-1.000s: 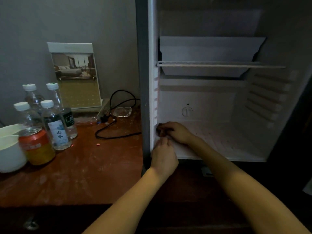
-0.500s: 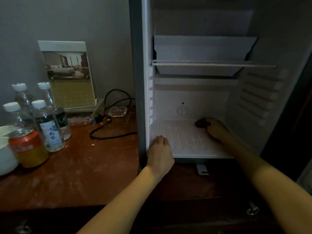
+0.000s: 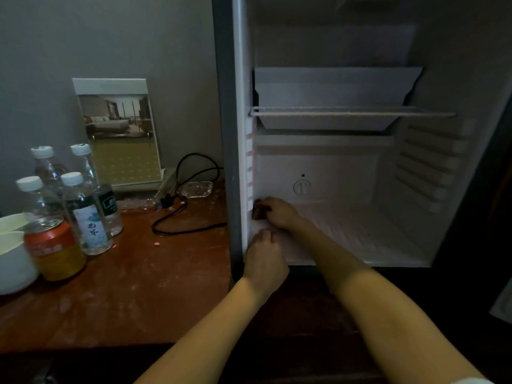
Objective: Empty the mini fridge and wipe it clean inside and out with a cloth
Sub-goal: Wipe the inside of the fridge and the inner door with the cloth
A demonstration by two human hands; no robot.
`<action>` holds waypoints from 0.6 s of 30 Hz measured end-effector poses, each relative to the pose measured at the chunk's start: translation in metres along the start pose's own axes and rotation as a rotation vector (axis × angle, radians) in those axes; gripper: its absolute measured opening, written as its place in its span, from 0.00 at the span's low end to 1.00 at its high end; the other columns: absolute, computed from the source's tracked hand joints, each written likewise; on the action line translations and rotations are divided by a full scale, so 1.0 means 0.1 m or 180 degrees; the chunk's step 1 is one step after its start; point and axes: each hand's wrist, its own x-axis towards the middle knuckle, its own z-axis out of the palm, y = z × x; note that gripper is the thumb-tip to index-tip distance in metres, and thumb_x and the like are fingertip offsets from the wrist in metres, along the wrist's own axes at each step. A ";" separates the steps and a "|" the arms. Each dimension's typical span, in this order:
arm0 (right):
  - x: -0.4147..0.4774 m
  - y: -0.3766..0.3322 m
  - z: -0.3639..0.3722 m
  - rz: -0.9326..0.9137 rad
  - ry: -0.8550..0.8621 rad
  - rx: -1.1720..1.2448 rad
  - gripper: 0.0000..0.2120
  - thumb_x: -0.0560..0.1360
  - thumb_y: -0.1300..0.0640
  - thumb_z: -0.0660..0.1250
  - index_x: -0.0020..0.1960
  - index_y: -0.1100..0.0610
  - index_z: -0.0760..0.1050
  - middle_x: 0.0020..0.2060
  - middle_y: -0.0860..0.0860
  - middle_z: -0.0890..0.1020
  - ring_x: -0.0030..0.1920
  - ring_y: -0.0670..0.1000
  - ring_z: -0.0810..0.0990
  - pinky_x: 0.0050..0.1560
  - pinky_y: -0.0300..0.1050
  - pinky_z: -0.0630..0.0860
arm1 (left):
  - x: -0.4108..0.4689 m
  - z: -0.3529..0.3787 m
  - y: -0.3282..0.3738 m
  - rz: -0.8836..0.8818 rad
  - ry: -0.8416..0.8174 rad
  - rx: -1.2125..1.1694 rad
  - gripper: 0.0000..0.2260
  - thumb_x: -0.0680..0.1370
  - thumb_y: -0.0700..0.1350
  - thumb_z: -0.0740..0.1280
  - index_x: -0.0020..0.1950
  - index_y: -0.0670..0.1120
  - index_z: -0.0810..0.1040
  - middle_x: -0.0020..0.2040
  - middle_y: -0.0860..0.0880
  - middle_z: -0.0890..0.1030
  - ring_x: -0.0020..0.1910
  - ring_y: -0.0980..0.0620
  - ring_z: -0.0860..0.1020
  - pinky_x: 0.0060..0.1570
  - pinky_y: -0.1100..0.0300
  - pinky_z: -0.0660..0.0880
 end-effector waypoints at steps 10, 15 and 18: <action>-0.61 0.91 -0.76 0.0680 0.0573 0.0343 0.12 0.75 0.46 0.68 0.55 0.49 0.82 0.54 0.49 0.83 0.56 0.51 0.79 0.60 0.46 0.73 | 0.05 0.04 -0.01 -0.0166 -0.0052 -0.0467 0.16 0.76 0.39 0.60 0.64 0.41 0.69 0.63 0.43 0.71 0.60 0.45 0.71 0.58 0.58 0.67; -0.89 1.45 -1.09 0.1357 0.1006 0.0018 0.26 0.72 0.34 0.65 0.60 0.51 0.80 0.58 0.50 0.81 0.55 0.54 0.79 0.59 0.46 0.75 | 0.23 0.00 0.02 -0.0454 -0.0222 -0.0834 0.19 0.79 0.39 0.56 0.70 0.39 0.64 0.71 0.40 0.65 0.68 0.42 0.64 0.69 0.56 0.60; -0.84 1.49 -1.05 0.1435 0.1071 -0.0138 0.22 0.78 0.40 0.62 0.64 0.54 0.77 0.62 0.52 0.79 0.57 0.55 0.79 0.58 0.45 0.74 | 0.27 0.02 0.02 -0.0416 -0.0283 -0.0766 0.25 0.80 0.40 0.55 0.77 0.40 0.54 0.77 0.41 0.56 0.76 0.44 0.54 0.75 0.56 0.47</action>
